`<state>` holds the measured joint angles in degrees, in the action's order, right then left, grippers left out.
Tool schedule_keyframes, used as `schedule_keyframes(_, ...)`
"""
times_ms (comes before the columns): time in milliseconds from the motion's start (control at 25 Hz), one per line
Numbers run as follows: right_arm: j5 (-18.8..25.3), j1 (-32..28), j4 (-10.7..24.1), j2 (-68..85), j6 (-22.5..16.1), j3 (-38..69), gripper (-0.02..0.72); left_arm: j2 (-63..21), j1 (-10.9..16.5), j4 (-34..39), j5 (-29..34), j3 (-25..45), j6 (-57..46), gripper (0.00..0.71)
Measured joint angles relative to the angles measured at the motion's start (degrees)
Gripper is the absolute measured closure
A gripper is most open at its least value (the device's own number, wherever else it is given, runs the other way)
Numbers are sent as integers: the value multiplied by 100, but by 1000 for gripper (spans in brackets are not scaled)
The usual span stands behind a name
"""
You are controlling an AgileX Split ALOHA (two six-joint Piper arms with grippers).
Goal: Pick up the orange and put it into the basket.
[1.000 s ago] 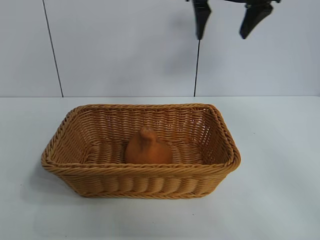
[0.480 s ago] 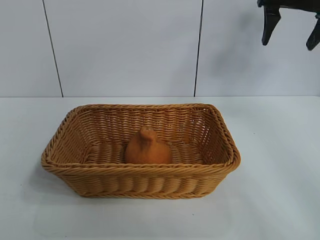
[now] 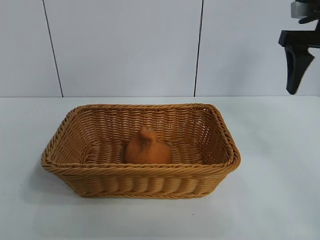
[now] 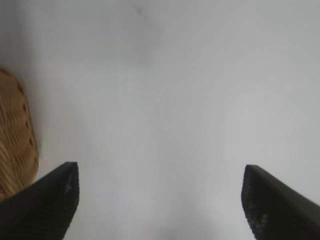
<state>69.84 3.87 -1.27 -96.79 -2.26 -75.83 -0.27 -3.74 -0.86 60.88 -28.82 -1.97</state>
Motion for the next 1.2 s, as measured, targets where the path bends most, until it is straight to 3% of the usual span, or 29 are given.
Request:
schedule_keyframes(280,-25,0,-13,2075,0,2268,94,0,0,0,0,0,0,101)
schedule_keyframes(520,-758,0,-13,3866,0,3978,94,0,0,0,0,0,0,101)
schedule_keyframes(640,-880,0,-13,4777,0,4518,94,0,0,0,0,0,0,101)
schedule_keyframes(1200,-1137,0,-18,8381,0,4744,94,0,0,0,0,0,0,101)
